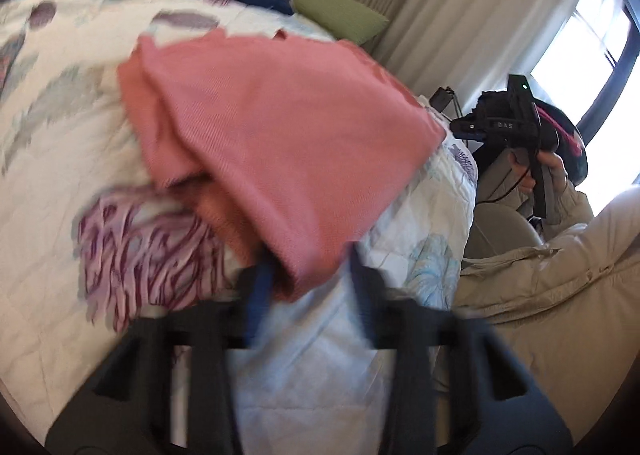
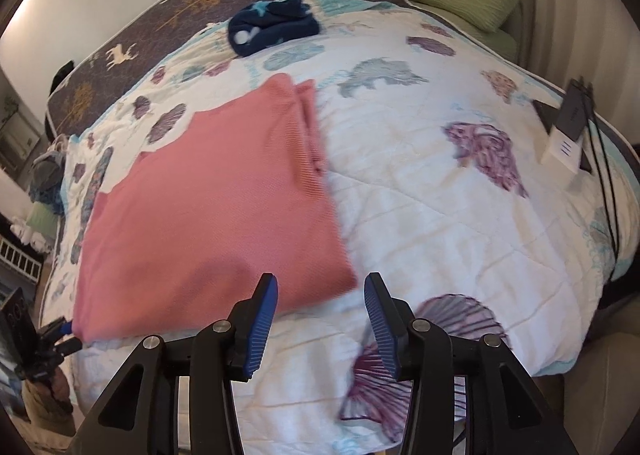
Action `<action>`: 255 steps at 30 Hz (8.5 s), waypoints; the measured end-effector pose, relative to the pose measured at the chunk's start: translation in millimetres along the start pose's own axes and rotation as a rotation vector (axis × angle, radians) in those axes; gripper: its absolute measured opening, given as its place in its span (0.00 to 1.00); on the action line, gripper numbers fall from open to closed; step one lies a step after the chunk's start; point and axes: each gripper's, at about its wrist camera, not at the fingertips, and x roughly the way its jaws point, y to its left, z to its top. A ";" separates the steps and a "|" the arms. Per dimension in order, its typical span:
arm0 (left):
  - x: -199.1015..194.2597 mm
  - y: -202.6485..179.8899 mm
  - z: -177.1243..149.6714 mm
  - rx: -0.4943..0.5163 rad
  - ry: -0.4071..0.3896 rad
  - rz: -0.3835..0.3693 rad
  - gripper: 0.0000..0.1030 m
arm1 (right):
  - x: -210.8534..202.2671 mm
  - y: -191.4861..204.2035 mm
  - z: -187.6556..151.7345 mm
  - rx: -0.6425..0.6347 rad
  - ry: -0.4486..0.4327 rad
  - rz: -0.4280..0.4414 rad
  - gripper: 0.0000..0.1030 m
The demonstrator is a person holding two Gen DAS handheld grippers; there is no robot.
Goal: Fold small clothes
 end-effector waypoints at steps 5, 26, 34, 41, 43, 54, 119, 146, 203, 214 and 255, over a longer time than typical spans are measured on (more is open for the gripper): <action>-13.4 11.6 -19.5 -0.110 -0.036 -0.010 0.13 | 1.7 -22.7 -4.0 0.050 0.011 -0.024 0.45; 17.5 -11.2 0.3 -0.187 -0.116 0.092 0.14 | 43.2 55.4 -9.3 -0.287 0.023 0.155 0.16; -8.8 -35.4 9.2 -0.167 -0.133 0.190 0.47 | 8.4 54.9 -5.3 -0.341 -0.045 0.160 0.18; 53.0 -77.0 44.2 -0.044 -0.066 0.068 0.50 | 29.1 141.8 -26.1 -0.542 0.052 0.438 0.18; 72.2 -67.1 35.9 -0.061 -0.001 0.110 0.47 | 48.4 145.5 -38.0 -0.593 0.109 0.351 0.19; 13.0 -67.1 37.0 -0.027 -0.183 0.173 0.56 | 14.8 118.2 -7.4 -0.440 0.026 0.361 0.23; 13.1 120.0 80.7 -0.721 -0.197 -0.056 0.68 | 58.8 273.4 -46.8 -0.541 0.072 0.664 0.07; 48.4 -25.0 205.5 -0.360 -0.169 0.046 0.09 | 2.2 148.9 -10.0 -0.261 -0.143 0.763 0.07; 141.8 -154.2 161.3 0.066 0.010 0.231 0.49 | 0.9 -10.1 59.2 -0.124 -0.213 0.246 0.43; 176.5 -164.2 201.4 0.145 0.012 0.204 0.55 | 52.8 -23.5 69.6 0.046 -0.109 0.338 0.07; 235.9 -121.8 231.7 0.148 0.020 0.320 0.40 | 113.6 -18.7 163.0 0.096 -0.051 0.392 0.06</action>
